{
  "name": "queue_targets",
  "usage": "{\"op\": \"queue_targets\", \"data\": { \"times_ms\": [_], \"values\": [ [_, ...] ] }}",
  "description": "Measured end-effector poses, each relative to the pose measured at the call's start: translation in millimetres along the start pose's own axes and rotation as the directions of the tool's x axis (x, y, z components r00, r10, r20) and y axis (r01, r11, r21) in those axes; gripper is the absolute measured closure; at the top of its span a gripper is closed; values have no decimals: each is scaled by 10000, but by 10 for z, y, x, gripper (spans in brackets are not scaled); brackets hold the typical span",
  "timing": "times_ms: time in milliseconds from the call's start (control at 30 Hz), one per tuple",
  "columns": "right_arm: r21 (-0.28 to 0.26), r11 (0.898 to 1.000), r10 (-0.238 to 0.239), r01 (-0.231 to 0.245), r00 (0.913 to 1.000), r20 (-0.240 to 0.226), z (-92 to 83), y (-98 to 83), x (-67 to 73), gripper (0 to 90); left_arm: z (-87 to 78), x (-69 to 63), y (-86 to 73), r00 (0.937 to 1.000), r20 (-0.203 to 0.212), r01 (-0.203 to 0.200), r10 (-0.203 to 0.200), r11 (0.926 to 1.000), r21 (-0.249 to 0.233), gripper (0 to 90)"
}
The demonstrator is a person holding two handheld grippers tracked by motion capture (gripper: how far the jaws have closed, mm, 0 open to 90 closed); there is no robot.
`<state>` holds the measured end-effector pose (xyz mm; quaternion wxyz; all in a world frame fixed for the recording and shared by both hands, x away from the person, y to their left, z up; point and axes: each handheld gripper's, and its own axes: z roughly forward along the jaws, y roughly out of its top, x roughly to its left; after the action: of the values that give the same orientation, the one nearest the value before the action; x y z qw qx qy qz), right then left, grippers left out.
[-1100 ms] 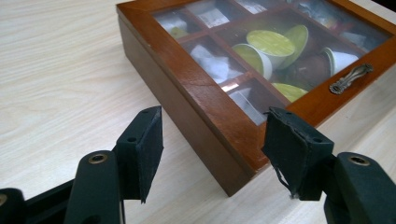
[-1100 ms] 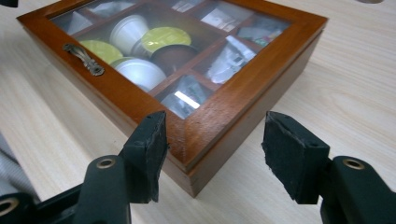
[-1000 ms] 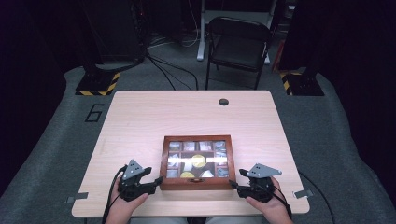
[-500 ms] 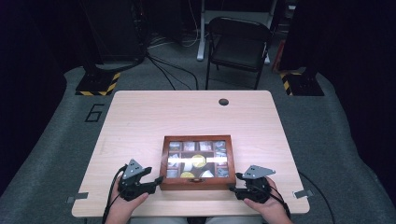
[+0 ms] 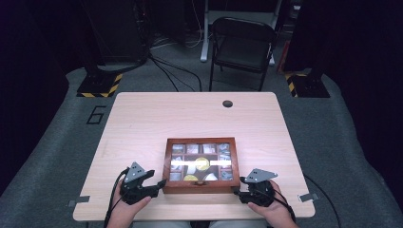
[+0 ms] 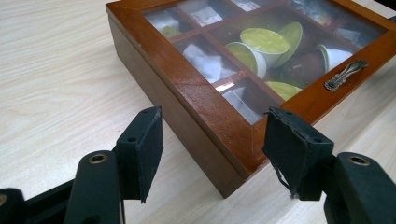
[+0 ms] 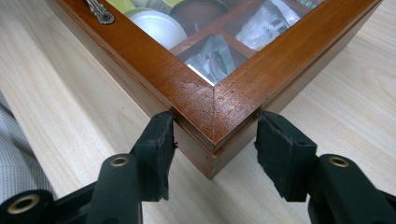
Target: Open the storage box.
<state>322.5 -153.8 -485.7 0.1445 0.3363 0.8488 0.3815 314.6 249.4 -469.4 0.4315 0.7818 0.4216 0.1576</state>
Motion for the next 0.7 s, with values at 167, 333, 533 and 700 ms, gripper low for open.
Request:
{"op": "queue_targets", "data": {
  "times_ms": [167,333,533,700],
  "values": [
    [-56,10000,-39,39,10000,-70,-6,9,-5,478,-9,-25,6,10000,40,-30,30,10000,-73,374],
    [-252,9997,78,-80,9999,-109,-29,21,-10,477,-30,-47,8,9999,109,-92,93,9999,-134,372],
    [-527,9982,273,-282,9995,-168,-67,49,-25,473,-31,-134,-12,9996,280,-88,91,9999,-83,367],
    [-767,9964,357,-368,9992,-161,-91,65,-29,473,-34,-144,-19,9992,331,-230,231,9997,-37,368]
  ]
}}
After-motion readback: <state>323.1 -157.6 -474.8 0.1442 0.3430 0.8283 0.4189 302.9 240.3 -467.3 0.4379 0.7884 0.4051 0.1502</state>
